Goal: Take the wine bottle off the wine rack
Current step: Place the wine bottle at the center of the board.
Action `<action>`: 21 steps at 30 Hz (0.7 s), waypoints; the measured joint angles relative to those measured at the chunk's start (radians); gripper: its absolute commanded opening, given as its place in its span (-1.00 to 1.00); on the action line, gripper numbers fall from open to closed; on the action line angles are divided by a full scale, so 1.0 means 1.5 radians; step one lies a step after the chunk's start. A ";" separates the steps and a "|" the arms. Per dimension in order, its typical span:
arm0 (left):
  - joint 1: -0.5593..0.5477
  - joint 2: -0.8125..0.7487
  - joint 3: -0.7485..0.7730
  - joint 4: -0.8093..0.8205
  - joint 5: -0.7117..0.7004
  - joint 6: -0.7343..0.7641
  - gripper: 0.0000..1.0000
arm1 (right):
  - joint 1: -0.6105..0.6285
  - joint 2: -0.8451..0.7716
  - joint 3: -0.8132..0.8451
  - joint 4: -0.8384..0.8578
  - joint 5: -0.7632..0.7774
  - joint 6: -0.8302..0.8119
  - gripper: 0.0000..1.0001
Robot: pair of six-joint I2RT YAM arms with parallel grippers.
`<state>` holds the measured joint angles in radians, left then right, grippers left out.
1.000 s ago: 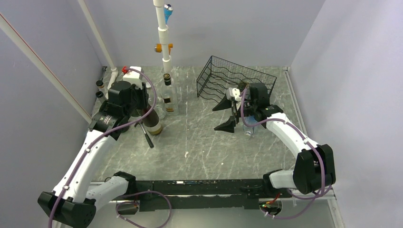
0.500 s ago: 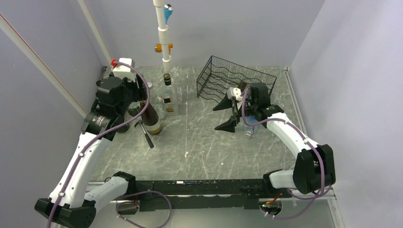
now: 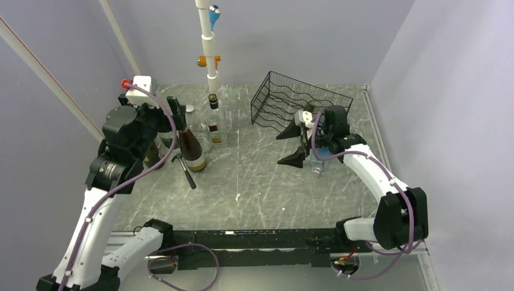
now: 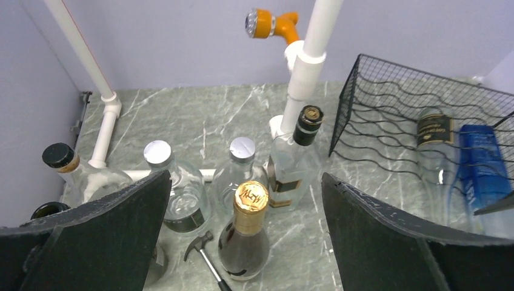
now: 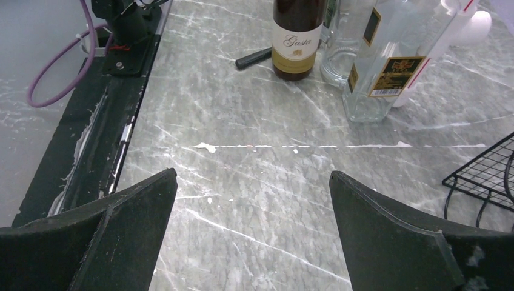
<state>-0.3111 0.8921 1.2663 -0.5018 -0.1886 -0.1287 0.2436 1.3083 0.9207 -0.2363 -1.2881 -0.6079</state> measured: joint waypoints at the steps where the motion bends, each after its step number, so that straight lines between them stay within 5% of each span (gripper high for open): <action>1: 0.000 -0.009 0.000 0.000 0.006 -0.005 0.99 | -0.003 -0.002 0.000 -0.002 0.000 -0.002 1.00; 21: 0.000 -0.083 -0.018 0.005 0.165 -0.130 0.99 | -0.086 -0.051 -0.006 -0.011 -0.020 -0.008 0.99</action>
<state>-0.3107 0.7670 1.2392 -0.4946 0.0593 -0.3233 0.1143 1.2320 0.9123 -0.2535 -1.3182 -0.6197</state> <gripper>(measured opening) 0.994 0.994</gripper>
